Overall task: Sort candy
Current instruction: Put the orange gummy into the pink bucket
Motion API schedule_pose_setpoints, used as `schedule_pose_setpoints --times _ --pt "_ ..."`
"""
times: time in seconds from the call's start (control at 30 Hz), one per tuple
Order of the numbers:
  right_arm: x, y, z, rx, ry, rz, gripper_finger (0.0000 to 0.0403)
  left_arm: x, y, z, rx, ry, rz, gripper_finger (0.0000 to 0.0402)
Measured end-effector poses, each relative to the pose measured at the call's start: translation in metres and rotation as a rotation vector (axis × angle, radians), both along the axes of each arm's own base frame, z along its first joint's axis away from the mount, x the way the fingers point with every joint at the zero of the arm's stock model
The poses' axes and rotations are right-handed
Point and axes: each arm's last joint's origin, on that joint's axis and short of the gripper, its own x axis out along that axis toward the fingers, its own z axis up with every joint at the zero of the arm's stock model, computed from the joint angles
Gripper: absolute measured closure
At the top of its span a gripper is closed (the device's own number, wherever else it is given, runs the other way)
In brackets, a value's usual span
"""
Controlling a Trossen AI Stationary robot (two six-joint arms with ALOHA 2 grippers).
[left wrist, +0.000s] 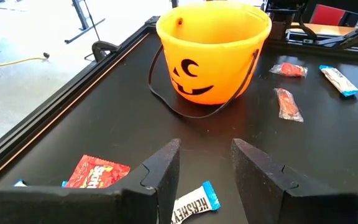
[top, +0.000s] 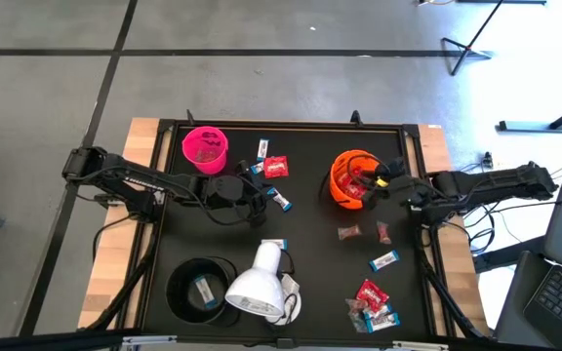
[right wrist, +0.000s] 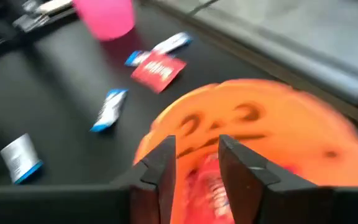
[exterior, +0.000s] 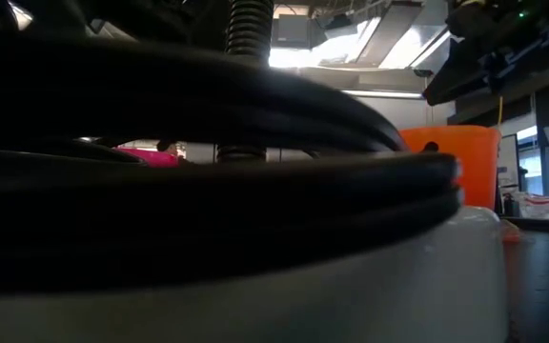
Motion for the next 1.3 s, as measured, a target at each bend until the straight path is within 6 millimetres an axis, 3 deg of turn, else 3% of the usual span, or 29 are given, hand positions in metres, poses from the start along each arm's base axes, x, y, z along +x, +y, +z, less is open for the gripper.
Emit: schedule_pose_setpoints --times 0.23,0.47,0.87,1.2,1.3 --pt "-0.002 0.012 -0.007 0.275 0.064 0.218 0.0297 0.000 -0.001 -0.001 -0.001 0.008 -0.004 0.0266" --pt "-0.012 0.034 -0.021 0.362 0.220 0.220 0.0317 -0.001 -0.001 -0.002 -0.003 0.026 -0.004 0.0266" --pt "-0.009 0.080 -0.039 0.259 0.265 0.262 0.0327 -0.001 -0.001 -0.003 -0.003 0.030 -0.005 0.0266" --pt "0.022 0.104 -0.084 0.155 0.450 0.299 0.0325 -0.001 -0.001 -0.003 -0.002 0.030 -0.006 0.0265" --pt "0.025 0.106 -0.094 0.141 0.503 0.292 0.0308 -0.001 -0.001 -0.003 -0.001 0.031 -0.007 0.0265"
